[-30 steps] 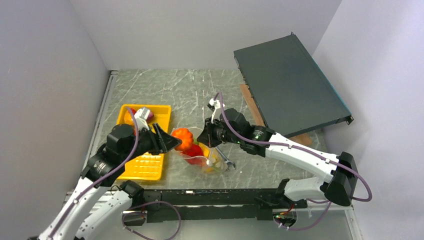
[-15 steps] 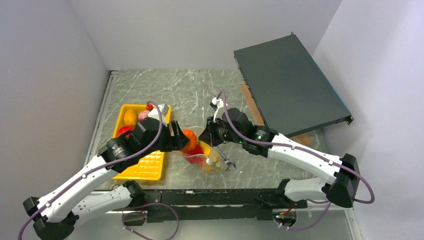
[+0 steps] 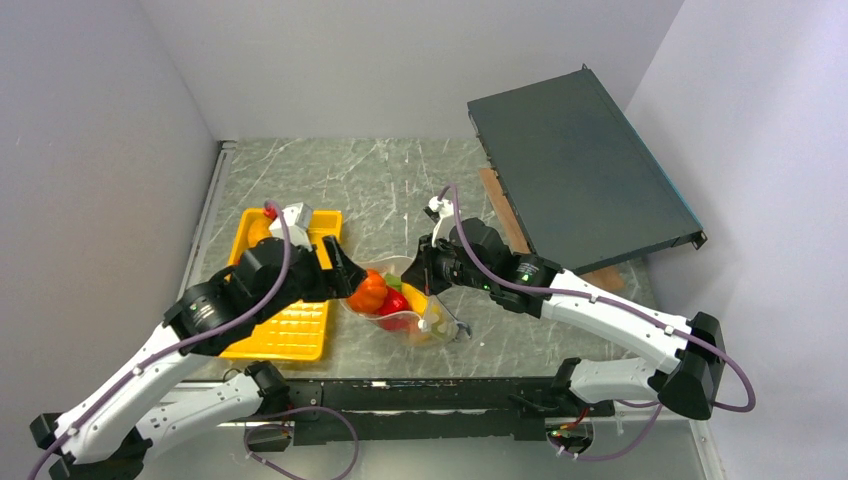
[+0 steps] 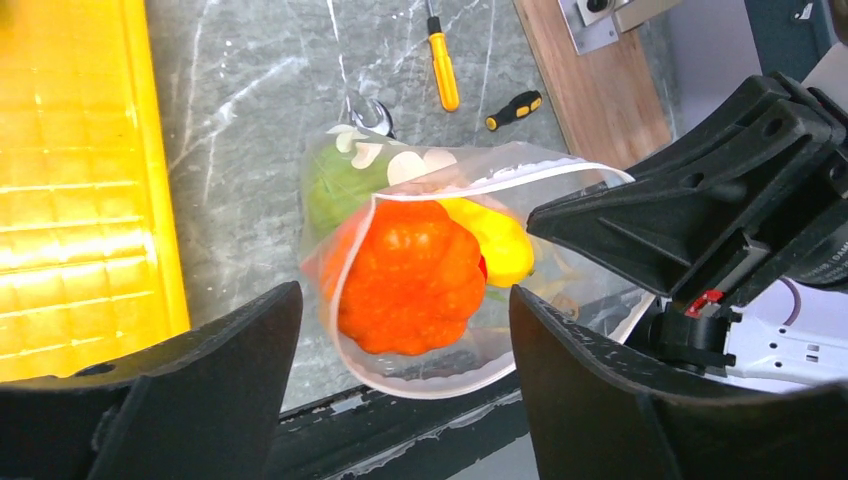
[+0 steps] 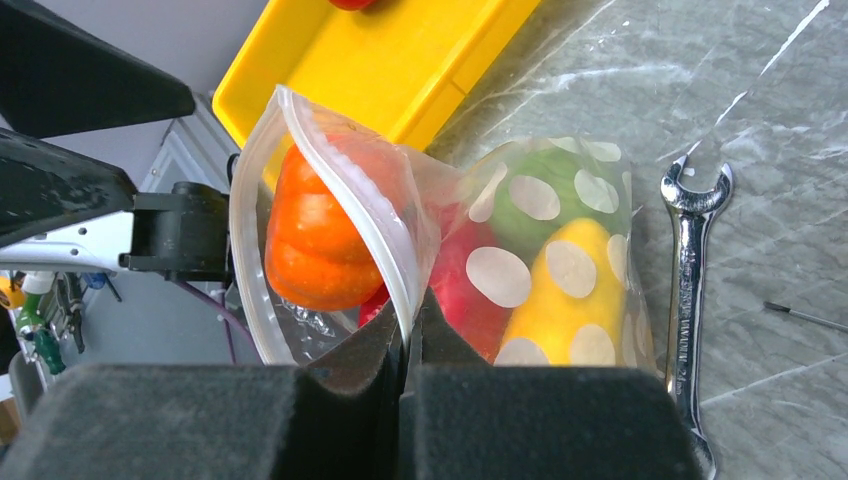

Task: Place the food in the zip-top bag and seal the zipper
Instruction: Place the fake vegetable in the zipper food storage bag, then adjust the zipper food storage bag at the center of the board.

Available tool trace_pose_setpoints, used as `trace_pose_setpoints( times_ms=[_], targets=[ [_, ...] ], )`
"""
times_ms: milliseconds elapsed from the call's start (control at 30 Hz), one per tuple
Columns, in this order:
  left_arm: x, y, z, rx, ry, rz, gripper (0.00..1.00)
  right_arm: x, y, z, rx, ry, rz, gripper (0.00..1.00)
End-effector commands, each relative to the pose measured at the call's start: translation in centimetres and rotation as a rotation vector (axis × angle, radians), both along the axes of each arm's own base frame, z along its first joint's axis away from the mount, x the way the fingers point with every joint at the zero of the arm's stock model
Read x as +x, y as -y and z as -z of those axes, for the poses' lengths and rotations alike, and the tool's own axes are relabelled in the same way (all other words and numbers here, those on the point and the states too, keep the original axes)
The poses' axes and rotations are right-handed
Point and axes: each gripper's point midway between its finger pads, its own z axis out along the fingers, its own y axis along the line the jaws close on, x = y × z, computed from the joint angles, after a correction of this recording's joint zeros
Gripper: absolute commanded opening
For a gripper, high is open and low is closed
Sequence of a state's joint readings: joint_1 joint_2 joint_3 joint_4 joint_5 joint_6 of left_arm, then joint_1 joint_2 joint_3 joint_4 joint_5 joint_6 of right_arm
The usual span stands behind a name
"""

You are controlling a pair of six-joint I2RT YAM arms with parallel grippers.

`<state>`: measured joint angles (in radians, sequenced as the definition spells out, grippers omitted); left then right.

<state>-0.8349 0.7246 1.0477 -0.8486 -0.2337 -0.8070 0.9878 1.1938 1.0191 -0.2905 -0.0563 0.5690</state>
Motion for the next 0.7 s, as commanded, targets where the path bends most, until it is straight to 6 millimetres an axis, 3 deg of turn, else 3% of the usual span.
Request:
trace_pose_setpoints(
  times_ms=[0,267,533,667],
  targets=[
    [-0.8,-2.1,0.0,-0.002,0.011,-0.055,0.76,0.3,-0.3,-3.3,0.089,0.064,0.007,0.00],
    [-1.6,-1.1,3.4,-0.065,-0.049,-0.038,0.38,0.3,-0.4,-3.3,0.089,0.062,0.003,0.00],
    [-1.2,0.4,6.3,-0.050,-0.100,-0.007,0.32,0.1,-0.5,-3.0,0.092,0.052,-0.005,0.00],
    [-0.9,1.1,5.8,-0.052,-0.082,0.015,0.22,0.2,-0.5,-2.7,0.082,0.051,-0.005,0.00]
  ],
)
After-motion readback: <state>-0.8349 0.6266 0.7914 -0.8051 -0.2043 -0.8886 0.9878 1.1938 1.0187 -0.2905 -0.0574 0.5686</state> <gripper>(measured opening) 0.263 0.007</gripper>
